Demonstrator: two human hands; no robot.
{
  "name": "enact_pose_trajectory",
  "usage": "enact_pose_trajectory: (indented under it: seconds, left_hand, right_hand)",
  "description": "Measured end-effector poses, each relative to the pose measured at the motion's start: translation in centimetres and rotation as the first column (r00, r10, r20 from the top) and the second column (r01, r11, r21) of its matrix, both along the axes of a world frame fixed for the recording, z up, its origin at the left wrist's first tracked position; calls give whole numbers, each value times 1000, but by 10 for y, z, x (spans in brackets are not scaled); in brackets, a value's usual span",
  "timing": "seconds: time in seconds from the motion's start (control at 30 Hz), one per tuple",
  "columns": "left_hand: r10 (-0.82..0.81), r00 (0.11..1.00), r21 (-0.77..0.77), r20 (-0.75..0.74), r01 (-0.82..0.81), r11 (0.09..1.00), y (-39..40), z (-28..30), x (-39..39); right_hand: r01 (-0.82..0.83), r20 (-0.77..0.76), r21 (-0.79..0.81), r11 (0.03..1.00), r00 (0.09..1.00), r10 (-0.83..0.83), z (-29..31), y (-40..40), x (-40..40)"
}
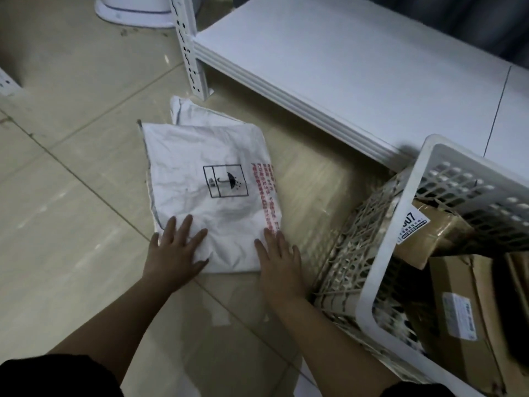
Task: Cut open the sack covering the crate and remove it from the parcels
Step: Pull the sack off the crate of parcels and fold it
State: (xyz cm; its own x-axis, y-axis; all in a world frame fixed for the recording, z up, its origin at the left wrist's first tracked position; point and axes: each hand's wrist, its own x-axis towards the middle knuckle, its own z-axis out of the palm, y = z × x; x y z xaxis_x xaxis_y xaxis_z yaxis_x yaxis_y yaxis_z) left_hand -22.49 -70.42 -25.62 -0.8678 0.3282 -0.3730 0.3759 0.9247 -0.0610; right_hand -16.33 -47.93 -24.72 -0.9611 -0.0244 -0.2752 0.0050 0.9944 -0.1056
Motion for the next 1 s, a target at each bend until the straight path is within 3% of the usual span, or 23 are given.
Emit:
enact_pose_trajectory:
  seconds: [0.03,0.13,0.27,0.33,0.37,0.47,0.53,0.73,0.87,1.0]
  left_hand:
    - [12,1000,6,3,-12,1000,4,2,-6]
    - [80,996,16,26,-80,997,11,4,-13]
    - [113,954,-112,277,-84,990,10,8,-15]
    - [149,936,-122,319,-115,986,15,20,-17]
    - [160,949,-94,271,-139,986,18,28,-18]
    - [134,979,84,-152,-123,989,24,50,-18]
    - [102,958,155,-270,-61,986,27,68,-19]
    - [86,996,202,-31,-78,976,58,145,-18]
    - [160,980,277,121,-188,942,83,208,-8]
    - [85,977,305,198,-144,941,114,279,11]
  right_hand:
    - [-11,33,-33,999,999,12,-2,-2,0]
    - [-17,354,-79,997,934,44,-7,-2,-1]
    - [-35,475,-102,994,876,80,-1,-1,-6]
    - [-71,467,-90,993,878,105,4,1,-7]
    - [-75,444,-89,993,890,107,8,1,-7]
    - [-79,357,-102,992,927,111,30,0,-10]
    - [-55,297,-120,991,951,89,49,-2,-11]
    - [45,272,-230,972,962,20,133,-6,-12]
    - [61,176,-215,975,984,-23,205,8,-5]
    - [96,83,-146,985,993,-84,277,29,13]
